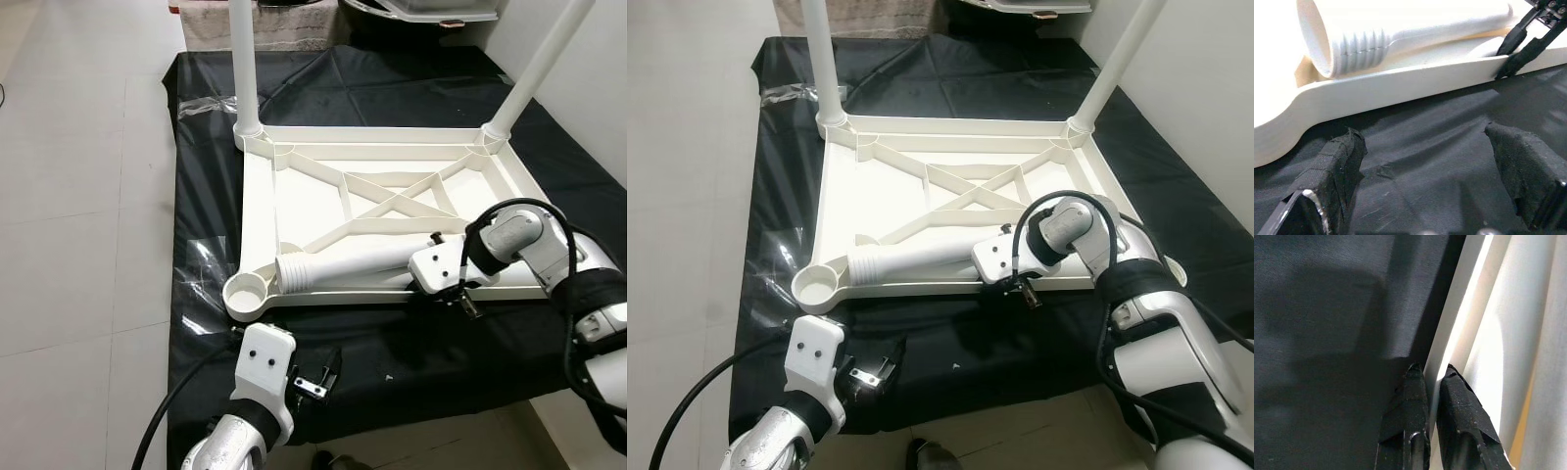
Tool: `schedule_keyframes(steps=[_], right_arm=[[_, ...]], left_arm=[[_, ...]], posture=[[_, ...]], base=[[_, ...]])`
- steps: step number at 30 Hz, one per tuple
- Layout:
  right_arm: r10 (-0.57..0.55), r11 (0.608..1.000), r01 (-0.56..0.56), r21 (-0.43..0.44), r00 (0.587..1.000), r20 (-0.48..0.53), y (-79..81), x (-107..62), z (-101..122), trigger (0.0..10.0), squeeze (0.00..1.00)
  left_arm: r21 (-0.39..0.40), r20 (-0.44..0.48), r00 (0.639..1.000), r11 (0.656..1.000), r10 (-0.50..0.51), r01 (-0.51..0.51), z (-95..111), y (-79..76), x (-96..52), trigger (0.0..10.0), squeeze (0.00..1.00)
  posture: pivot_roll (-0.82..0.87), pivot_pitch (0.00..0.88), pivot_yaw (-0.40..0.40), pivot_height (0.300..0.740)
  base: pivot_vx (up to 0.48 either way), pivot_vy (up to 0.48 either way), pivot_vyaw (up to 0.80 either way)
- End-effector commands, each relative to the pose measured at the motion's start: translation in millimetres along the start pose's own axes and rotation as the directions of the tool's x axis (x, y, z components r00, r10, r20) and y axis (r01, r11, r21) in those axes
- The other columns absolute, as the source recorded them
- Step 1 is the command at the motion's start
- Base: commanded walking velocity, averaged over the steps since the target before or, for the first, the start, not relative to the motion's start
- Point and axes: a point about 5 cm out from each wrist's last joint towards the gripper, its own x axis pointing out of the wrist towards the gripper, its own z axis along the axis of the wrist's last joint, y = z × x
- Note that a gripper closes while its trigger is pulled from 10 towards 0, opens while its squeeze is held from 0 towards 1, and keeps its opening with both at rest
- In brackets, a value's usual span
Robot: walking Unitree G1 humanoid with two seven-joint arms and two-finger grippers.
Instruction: Building children table
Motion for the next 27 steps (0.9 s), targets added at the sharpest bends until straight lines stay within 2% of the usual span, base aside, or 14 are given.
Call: schedule_keyframes(steps=[1, 3, 11, 14, 17, 18, 20, 21, 22, 26, 27], right_arm=[[0.126, 0.977, -0.125, -0.170, 0.992, -0.004, 6.1, 28.6, 16, 0.0, 0.00], [0.122, 0.966, -0.117, -0.231, 0.992, 0.009, 1.5, 28.3, 21, 0.0, 0.00], [0.095, 0.943, -0.103, -0.315, 0.995, -0.041, -6.1, 26.7, 24, 0.0, 0.00], [0.075, 0.940, -0.085, -0.332, 0.996, -0.043, -8.8, 27.4, 26, 0.0, 0.00], [0.074, 0.948, -0.088, -0.306, 0.996, -0.054, -9.9, 28.3, 24, 0.0, 0.00], [0.079, 0.955, -0.096, -0.280, 0.994, -0.072, -9.7, 28.6, 21, 0.6, 0.00], [0.079, 0.955, -0.096, -0.280, 0.994, -0.072, -9.7, 28.6, 21, 0.6, 0.00], [0.083, 0.963, -0.105, -0.249, 0.992, -0.098, -9.2, 28.7, 17, 6.9, 0.00], [0.087, 0.971, -0.110, -0.210, 0.989, -0.117, -8.4, 29.1, 13, 10.0, 0.00], [0.097, 0.979, -0.122, -0.166, 0.984, -0.148, -7.4, 29.8, 8, 10.0, 0.00], [0.095, 0.982, -0.118, -0.150, 0.983, -0.154, -7.8, 30.1, 7, 10.0, 1.00]], left_arm=[[-0.006, -0.025, 1.000, 1.000, -0.006, 0.005, -7, -0.7, -0.4, 10.0, 0.00], [-0.004, -0.023, 1.000, 1.000, -0.007, 0.007, -6, -0.6, -0.1, 10.0, 0.00], [0.002, -0.017, 1.000, 1.000, -0.011, 0.011, -5, -0.4, -0.1, 10.0, 0.00], [0.003, -0.017, 1.000, 1.000, -0.010, 0.010, -6, -0.4, 0.1, 10.0, 0.00], [0.003, -0.018, 1.000, 1.000, -0.008, 0.008, -6, -0.3, 0.4, 10.0, 0.00], [0.003, -0.017, 1.000, 1.000, -0.007, 0.007, -6, -0.3, 0.4, 10.0, 0.00], [0.003, -0.017, 1.000, 1.000, -0.007, 0.007, -6, -0.3, 0.4, 10.0, 0.00], [0.002, -0.017, 1.000, 1.000, -0.007, 0.007, -6, -0.3, 0.4, 10.0, 0.00], [0.001, -0.017, 1.000, 1.000, -0.007, 0.007, -6, -0.3, 0.4, 10.0, 0.00], [0.000, -0.017, 1.000, 1.000, -0.007, 0.007, -6, -0.2, 0.5, 10.0, 0.00], [0.000, -0.017, 1.000, 1.000, -0.007, 0.007, -6, -0.1, 0.7, 10.0, 0.00]], posture=[[0.03, 0.213, -0.097, 0.740], [0.02, 0.218, -0.095, 0.740], [0.02, 0.220, -0.093, 0.740], [0.03, 0.220, -0.096, 0.740], [0.03, 0.220, -0.095, 0.740], [0.03, 0.221, -0.096, 0.740], [0.03, 0.221, -0.096, 0.740], [0.02, 0.222, -0.095, 0.740], [0.02, 0.222, -0.095, 0.740], [0.02, 0.224, -0.093, 0.740], [0.02, 0.223, -0.095, 0.740]], base=[[0.000, 0.000, 0.00], [0.000, 0.000, 0.00], [0.000, 0.000, 0.00], [0.000, 0.000, 0.00], [0.000, 0.000, 0.00], [0.000, 0.000, 0.00], [0.000, 0.000, 0.00], [0.000, 0.000, 0.00], [0.000, 0.000, 0.00], [0.000, 0.000, 0.00], [0.000, 0.000, 0.00]])
